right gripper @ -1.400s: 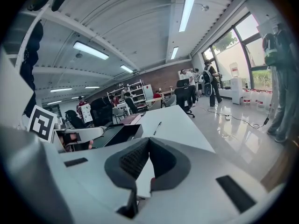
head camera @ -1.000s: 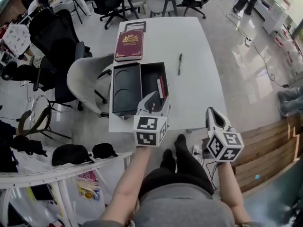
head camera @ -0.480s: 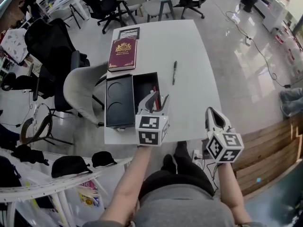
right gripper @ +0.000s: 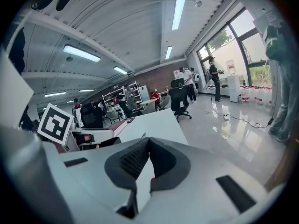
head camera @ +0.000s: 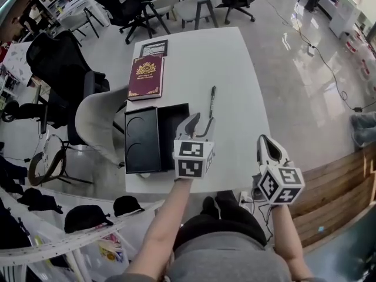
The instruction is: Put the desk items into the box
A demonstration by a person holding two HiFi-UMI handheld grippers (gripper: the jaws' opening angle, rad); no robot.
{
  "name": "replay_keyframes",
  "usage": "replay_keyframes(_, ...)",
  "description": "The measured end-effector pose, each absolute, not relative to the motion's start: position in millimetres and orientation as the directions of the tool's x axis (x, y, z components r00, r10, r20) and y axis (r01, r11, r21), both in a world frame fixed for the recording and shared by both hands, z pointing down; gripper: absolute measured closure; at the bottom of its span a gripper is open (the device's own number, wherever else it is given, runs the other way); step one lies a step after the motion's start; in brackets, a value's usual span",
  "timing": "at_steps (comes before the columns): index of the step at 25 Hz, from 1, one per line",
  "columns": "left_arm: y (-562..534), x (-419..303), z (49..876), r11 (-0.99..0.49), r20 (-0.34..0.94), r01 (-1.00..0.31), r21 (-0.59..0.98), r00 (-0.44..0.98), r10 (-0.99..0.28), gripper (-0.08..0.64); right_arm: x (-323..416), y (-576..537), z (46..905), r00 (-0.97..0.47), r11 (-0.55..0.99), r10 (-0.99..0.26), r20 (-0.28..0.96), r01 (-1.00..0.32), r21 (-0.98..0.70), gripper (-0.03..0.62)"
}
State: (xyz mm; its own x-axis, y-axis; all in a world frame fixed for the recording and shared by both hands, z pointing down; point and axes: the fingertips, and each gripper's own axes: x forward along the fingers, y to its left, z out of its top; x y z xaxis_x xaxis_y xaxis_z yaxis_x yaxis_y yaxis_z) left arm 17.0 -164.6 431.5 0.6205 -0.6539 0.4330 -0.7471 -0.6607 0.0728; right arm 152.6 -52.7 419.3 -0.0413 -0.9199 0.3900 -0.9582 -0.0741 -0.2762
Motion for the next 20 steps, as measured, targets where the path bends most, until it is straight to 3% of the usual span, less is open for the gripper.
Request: replay_keyframes(20, -238.7, 69.0, 490.1, -0.657, 0.602, -0.754, 0.026, 0.536, -0.592, 0.405, 190.4, -91.3, 440.6, -0.049, -0.095, -0.899, 0.435, -0.948, -0.303, 0.589)
